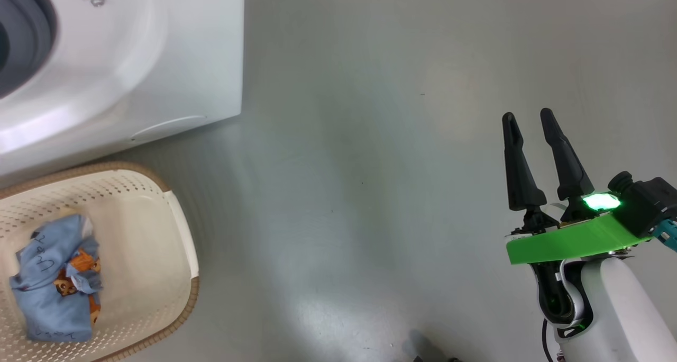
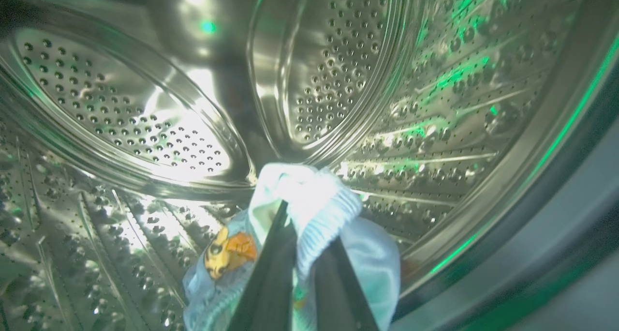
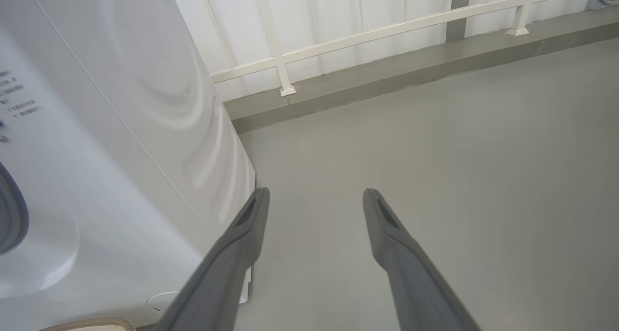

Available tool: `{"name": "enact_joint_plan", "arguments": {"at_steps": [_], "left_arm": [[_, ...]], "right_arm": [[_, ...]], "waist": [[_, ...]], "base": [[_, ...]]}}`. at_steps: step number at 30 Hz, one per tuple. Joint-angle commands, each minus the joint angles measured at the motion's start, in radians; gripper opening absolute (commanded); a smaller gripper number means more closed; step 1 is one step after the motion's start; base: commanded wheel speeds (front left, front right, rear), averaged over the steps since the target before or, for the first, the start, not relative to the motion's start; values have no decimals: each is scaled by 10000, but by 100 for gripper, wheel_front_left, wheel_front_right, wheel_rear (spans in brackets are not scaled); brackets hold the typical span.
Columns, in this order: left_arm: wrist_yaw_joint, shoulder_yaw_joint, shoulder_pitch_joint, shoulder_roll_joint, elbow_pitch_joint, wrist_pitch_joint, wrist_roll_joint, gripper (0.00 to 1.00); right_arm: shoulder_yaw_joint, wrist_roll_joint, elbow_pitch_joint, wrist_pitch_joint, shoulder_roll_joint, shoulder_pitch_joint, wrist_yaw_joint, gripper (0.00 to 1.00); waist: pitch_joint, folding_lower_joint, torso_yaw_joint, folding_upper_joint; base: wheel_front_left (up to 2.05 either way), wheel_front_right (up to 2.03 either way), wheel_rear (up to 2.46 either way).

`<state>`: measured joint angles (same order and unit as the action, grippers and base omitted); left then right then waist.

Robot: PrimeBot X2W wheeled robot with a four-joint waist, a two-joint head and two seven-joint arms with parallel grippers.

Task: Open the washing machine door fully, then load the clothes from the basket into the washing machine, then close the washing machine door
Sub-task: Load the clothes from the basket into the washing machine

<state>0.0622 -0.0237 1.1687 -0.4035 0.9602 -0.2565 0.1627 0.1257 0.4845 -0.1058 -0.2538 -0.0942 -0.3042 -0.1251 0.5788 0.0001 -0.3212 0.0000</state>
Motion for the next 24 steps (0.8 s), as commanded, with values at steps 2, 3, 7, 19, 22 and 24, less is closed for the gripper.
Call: {"name": "enact_joint_plan", "arguments": {"at_steps": [2, 3, 7, 19, 22, 24], "left_arm": [[18, 5, 53, -582, 467, -53, -233, 0], [18, 52, 134, -617, 644, -53, -278, 0], [52, 149, 402, -605, 1423, -6, -288, 28], [178, 105, 723, -289, 2120, -45, 74, 100], [266, -114, 151, -148, 1080, -49, 259, 100], [307, -476, -395, -16, 330, -50, 512, 100]], "right_arm": [[208, 39, 250, -80, 15, 8, -56, 100], [214, 41, 248, -80, 25, -8, -56, 100], [204, 43, 235, -80, 31, -34, -56, 100], [186, 36, 190, -80, -120, -78, -56, 100], [134, 17, 191, -80, -190, -47, -56, 100], [100, 7, 190, -80, -236, -24, -56, 100]], "waist": [[56, -1, 31, 0], [55, -1, 46, 0], [0, -1, 125, 0], [-427, -1, 393, 0], [-615, -1, 458, 0], [-761, -1, 505, 0]], "base": [[0, 0, 0], [0, 0, 0], [0, 0, 0], [0, 0, 0], [0, 0, 0], [0, 0, 0]]}}
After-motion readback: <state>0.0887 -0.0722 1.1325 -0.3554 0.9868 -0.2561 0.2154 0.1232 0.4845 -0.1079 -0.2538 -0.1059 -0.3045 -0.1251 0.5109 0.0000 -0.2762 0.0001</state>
